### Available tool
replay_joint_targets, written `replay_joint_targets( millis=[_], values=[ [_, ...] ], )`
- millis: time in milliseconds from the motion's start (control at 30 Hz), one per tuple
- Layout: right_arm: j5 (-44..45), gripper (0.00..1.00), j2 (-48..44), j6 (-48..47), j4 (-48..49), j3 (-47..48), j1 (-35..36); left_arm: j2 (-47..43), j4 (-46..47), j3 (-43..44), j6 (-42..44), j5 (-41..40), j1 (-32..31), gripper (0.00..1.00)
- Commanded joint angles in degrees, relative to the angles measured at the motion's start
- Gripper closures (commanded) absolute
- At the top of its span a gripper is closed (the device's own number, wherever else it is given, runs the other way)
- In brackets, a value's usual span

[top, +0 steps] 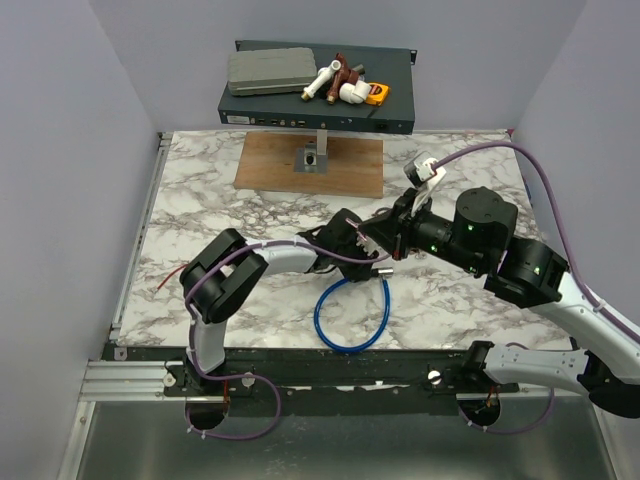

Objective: Unlock with the key
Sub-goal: Move the lock to the center of the board.

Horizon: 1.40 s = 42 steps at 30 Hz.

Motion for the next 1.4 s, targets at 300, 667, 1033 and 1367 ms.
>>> replay_joint_targets(
  millis=[300, 667, 1033, 1367],
  values=[
    [0.42, 0.99, -1.91, -1.66, 0.2, 2.01, -0.12, 10.06, -13.7, -1.97, 4.85, -4.48, -3.78, 0.56],
    [0.48, 0.99, -2.35, -1.62, -0.82, 2.23, -0.1, 12.28, -16.99, -0.38, 4.67, -3.93, -4.28, 0.72],
    [-0.47, 0.99, -1.97, -0.87, -0.08, 1.68, -0.06, 11.06, -18.14, 6.41, 3.03, -0.33, -4.62, 0.66],
    [-0.4, 0.99, -2.0, -0.61, -0.09, 1.67, -0.06, 8.36, -19.32, 0.13, 3.53, -3.67, -4.48, 0.48]
  ],
)
